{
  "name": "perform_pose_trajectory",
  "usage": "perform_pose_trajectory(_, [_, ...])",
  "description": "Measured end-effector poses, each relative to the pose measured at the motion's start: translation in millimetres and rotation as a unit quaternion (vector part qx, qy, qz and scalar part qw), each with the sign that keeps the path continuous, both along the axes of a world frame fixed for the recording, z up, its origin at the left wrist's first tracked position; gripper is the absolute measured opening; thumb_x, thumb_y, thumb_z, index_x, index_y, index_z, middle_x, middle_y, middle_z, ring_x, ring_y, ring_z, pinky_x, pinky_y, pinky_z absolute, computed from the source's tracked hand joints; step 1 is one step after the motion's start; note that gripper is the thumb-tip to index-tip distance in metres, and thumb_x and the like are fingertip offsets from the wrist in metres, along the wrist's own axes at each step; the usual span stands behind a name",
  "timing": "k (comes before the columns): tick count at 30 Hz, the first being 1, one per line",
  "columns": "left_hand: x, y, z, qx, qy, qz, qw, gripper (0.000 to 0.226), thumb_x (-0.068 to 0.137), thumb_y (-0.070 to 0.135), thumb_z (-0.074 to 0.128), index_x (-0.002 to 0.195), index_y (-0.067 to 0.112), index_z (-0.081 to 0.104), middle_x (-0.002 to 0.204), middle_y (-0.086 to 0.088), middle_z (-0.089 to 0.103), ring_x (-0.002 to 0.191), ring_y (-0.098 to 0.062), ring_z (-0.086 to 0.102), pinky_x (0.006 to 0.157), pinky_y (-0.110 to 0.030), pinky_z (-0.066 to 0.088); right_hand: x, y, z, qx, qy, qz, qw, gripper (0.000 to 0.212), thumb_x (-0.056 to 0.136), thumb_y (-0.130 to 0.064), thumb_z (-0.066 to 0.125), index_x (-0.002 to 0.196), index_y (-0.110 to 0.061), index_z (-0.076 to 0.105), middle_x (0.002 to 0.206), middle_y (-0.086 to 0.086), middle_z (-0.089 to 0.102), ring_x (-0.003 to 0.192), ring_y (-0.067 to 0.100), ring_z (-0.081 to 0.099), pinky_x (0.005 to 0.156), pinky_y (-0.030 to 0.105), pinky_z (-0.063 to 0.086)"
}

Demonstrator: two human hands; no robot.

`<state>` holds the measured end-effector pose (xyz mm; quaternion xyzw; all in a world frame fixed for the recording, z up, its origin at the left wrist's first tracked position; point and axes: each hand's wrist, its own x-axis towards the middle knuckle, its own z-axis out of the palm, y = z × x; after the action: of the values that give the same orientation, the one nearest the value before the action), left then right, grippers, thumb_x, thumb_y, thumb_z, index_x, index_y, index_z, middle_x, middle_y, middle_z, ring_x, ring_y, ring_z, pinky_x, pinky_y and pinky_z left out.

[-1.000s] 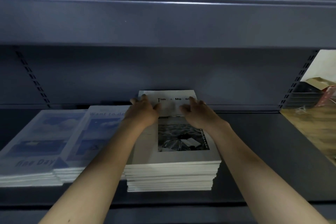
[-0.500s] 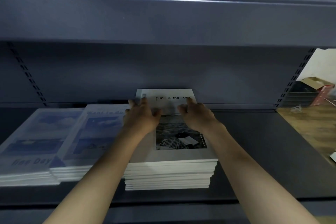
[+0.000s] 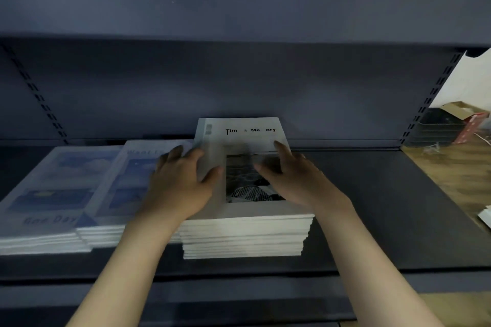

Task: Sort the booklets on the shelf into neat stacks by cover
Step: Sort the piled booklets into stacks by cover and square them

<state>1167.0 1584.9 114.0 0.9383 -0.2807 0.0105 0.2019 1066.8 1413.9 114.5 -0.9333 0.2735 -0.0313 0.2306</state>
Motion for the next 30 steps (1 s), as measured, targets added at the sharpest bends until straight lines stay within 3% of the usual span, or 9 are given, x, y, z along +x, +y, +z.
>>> perform_pose_trajectory(3, [-20, 14, -7, 0.008, 0.033, -0.021, 0.999, 0.057, 0.088, 0.054, 0.041, 0.138, 0.025, 0.037, 0.147, -0.002, 0.032, 0.133, -0.027, 0.029, 0.106, -0.04, 0.032, -12, 10, -4, -0.016, 0.009, 0.002, 1.0, 0.074, 0.089, -0.065, 0.034, 0.148, -0.03, 0.005, 0.149, 0.012, 0.025, 0.135, 0.033, 0.027, 0.108, 0.048, 0.025])
perform_pose_trajectory(7, [-40, 22, -12, -0.001, 0.029, -0.039, 0.999, 0.06, 0.089, 0.058, 0.032, 0.143, 0.034, 0.026, 0.155, 0.004, 0.009, 0.142, -0.018, 0.008, 0.112, -0.039, 0.018, -25, 21, -10, -0.025, -0.006, -0.005, 1.0, 0.073, 0.089, -0.064, 0.031, 0.148, -0.029, 0.003, 0.152, 0.009, 0.017, 0.137, 0.032, 0.022, 0.108, 0.047, 0.025])
perform_pose_trajectory(11, [-55, 38, -18, -0.013, 0.014, -0.031, 0.999, 0.088, 0.068, 0.087, 0.025, 0.142, 0.039, 0.023, 0.156, 0.006, 0.002, 0.141, -0.017, 0.007, 0.112, -0.04, 0.016, -51, 29, -15, 0.029, -0.055, -0.008, 0.998, 0.085, 0.084, -0.07, 0.036, 0.148, -0.032, -0.006, 0.152, 0.002, 0.02, 0.136, 0.026, 0.026, 0.103, 0.041, 0.033])
perform_pose_trajectory(14, [-66, 56, -26, -0.051, 0.003, 0.011, 0.999, 0.102, 0.058, 0.079, 0.054, 0.145, 0.039, 0.018, 0.156, 0.0, -0.009, 0.142, -0.028, 0.012, 0.11, -0.046, 0.025, -73, 29, -19, 0.044, -0.03, -0.006, 0.999, 0.108, 0.072, -0.078, 0.047, 0.146, -0.032, -0.017, 0.155, -0.007, 0.014, 0.139, 0.02, 0.022, 0.104, 0.036, 0.033])
perform_pose_trajectory(17, [-65, 66, -38, -0.063, -0.072, 0.043, 0.995, 0.093, 0.061, 0.049, 0.077, 0.139, 0.017, 0.038, 0.147, -0.018, 0.026, 0.13, -0.038, 0.033, 0.098, -0.051, 0.036, -84, 26, -29, 0.022, -0.031, -0.007, 0.999, 0.117, 0.068, -0.074, 0.056, 0.146, -0.028, -0.018, 0.155, -0.006, 0.018, 0.137, 0.018, 0.029, 0.1, 0.034, 0.038])
perform_pose_trajectory(19, [-72, 65, -43, -0.111, -0.075, 0.069, 0.989, 0.072, 0.061, 0.035, 0.082, 0.12, 0.006, 0.051, 0.121, -0.019, 0.048, 0.103, -0.038, 0.053, 0.078, -0.044, 0.044, -90, 23, -40, 0.014, -0.051, -0.021, 0.998, 0.117, 0.069, -0.07, 0.06, 0.148, -0.023, -0.012, 0.151, -0.004, 0.028, 0.131, 0.02, 0.038, 0.097, 0.035, 0.043])
perform_pose_trajectory(21, [-81, 60, -47, -0.122, -0.057, 0.101, 0.986, 0.055, 0.065, 0.032, 0.081, 0.103, 0.005, 0.052, 0.101, -0.014, 0.056, 0.085, -0.034, 0.057, 0.064, -0.035, 0.039, -95, 17, -52, -0.007, -0.041, -0.028, 0.999, 0.109, 0.067, -0.071, 0.06, 0.148, -0.021, 0.005, 0.144, -0.002, 0.038, 0.126, 0.021, 0.042, 0.095, 0.04, 0.045])
perform_pose_trajectory(25, [-88, 55, -63, -0.064, -0.014, 0.125, 0.99, 0.047, 0.074, 0.045, 0.071, 0.102, 0.011, 0.056, 0.103, -0.007, 0.063, 0.091, -0.029, 0.059, 0.064, -0.031, 0.037, -99, 7, -70, -0.065, 0.0, -0.012, 0.998, 0.076, 0.071, -0.072, 0.052, 0.128, -0.023, 0.044, 0.126, -0.001, 0.051, 0.115, 0.022, 0.048, 0.091, 0.041, 0.044])
perform_pose_trajectory(30, [-83, 51, -69, -0.033, 0.015, 0.132, 0.991, 0.044, 0.081, 0.053, 0.058, 0.101, 0.014, 0.059, 0.103, -0.003, 0.065, 0.095, -0.026, 0.058, 0.064, -0.029, 0.033, -96, 9, -74, -0.073, -0.037, 0.013, 0.997, 0.06, 0.078, -0.067, 0.05, 0.12, -0.025, 0.051, 0.117, -0.004, 0.056, 0.109, 0.021, 0.051, 0.087, 0.038, 0.043])
